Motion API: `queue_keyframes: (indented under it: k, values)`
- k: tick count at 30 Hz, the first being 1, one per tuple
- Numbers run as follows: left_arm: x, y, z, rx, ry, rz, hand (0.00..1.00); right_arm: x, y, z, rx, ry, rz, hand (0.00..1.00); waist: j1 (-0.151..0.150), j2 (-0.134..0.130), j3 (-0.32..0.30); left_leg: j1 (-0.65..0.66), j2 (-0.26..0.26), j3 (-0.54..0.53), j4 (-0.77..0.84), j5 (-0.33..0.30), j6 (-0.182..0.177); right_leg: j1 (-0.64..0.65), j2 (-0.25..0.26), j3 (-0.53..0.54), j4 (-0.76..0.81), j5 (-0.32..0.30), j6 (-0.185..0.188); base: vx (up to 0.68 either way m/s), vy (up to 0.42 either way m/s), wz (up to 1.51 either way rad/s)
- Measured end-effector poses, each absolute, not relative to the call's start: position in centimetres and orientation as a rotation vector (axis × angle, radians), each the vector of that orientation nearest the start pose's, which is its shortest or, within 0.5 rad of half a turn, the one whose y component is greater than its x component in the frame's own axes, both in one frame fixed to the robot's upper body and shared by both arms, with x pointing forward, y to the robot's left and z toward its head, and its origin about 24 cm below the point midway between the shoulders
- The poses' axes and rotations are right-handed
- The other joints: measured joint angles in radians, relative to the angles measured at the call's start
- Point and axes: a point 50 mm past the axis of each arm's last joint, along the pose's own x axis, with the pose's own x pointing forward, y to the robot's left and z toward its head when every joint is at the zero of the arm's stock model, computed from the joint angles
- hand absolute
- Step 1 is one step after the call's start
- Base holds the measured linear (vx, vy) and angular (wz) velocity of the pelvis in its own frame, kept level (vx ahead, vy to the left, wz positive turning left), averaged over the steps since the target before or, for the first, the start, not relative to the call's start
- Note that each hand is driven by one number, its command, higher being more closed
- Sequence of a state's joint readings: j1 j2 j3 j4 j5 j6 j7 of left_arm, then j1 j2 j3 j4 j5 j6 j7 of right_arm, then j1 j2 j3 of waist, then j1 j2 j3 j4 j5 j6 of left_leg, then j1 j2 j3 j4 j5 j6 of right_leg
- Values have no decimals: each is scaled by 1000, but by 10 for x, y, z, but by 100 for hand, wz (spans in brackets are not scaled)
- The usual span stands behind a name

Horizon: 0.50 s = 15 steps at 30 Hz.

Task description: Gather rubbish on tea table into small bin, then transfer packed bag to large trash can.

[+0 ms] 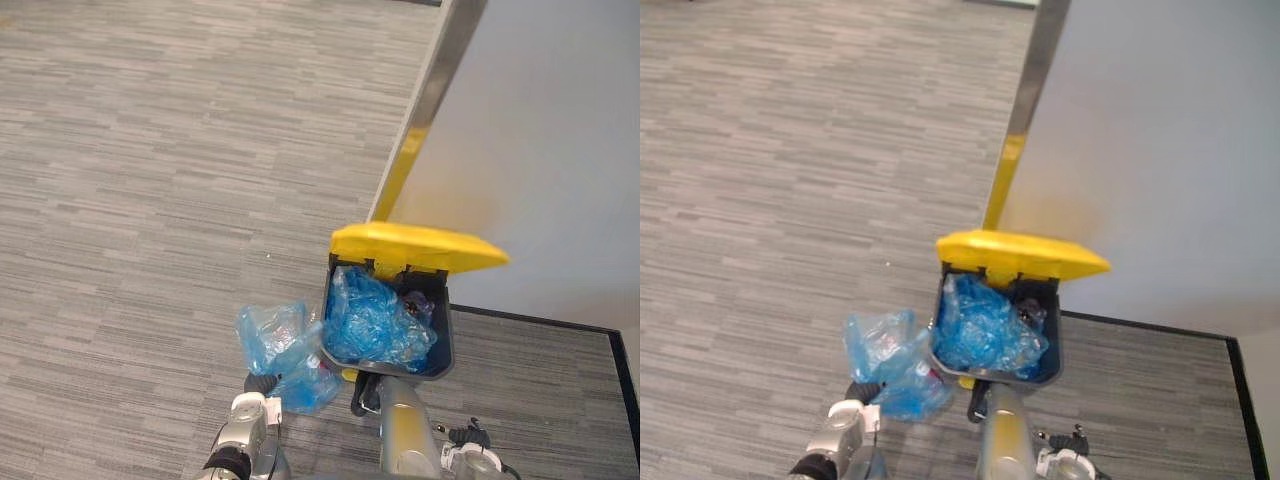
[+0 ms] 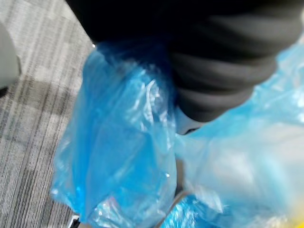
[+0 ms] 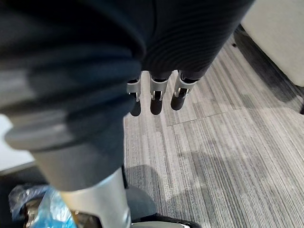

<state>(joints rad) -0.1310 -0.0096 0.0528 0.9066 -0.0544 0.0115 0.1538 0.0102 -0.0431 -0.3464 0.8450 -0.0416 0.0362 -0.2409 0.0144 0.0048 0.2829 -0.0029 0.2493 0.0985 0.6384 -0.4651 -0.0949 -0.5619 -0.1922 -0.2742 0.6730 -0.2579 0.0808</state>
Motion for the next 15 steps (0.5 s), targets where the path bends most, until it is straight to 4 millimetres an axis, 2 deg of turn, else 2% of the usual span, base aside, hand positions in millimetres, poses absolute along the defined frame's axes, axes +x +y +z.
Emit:
queue_keyframes:
  k: [3,5,6,7,8,9,10,12,14,15]
  values:
    - [207,154,-113,-21,765,180,100,178,-221,-113,-51,777,-491,0,1,8,1,-30,5,0,0,14,-23,-28,-3,-5,1,4,-7,12,-48,3]
    - [210,155,-109,-21,740,180,100,205,-204,-100,-79,694,-397,0,9,16,2,-31,11,0,-6,18,-29,-30,-4,-12,4,6,-9,-36,-77,7]
    - [211,155,-106,-18,717,187,100,223,-189,-87,-97,620,-326,0,22,22,1,-33,14,0,-12,20,-27,-30,-4,-17,4,10,-16,-56,-67,10]
    - [212,155,-105,-18,709,192,100,227,-185,-84,-98,602,-310,0,25,23,1,-33,14,0,-14,21,-25,-30,-5,-18,3,10,-16,-107,-80,18]
    - [214,156,-101,-17,685,192,100,241,-173,-72,-103,536,-264,0,34,25,0,-37,16,-1,-23,22,-24,-30,-9,-25,0,13,-21,-64,-40,18]
    - [215,156,-100,-13,678,189,100,244,-169,-67,-108,514,-247,0,36,27,0,-41,17,-2,-28,22,-24,-30,-10,-30,-2,14,-23,-147,-86,38]
    - [217,158,-97,0,657,185,100,256,-160,-55,-131,451,-209,0,38,30,0,-58,20,-9,-40,22,-24,-32,-17,-47,-16,18,-29,-147,-77,41]
    - [220,165,-93,16,631,212,100,277,-146,-34,-172,356,-144,0,44,30,0,-68,20,-21,-102,20,-21,-40,-20,-70,-52,31,-4,-177,-95,35]
    - [220,168,-92,23,626,216,100,285,-142,-26,-181,328,-128,0,44,29,0,-68,19,-23,-133,8,-2,-42,-18,-73,-64,40,10,-117,-66,19]
    - [222,169,-90,26,617,215,100,292,-140,-19,-189,300,-120,0,47,23,4,-68,19,-29,-155,-13,-7,-45,-12,-70,-76,46,20,-152,-78,10]
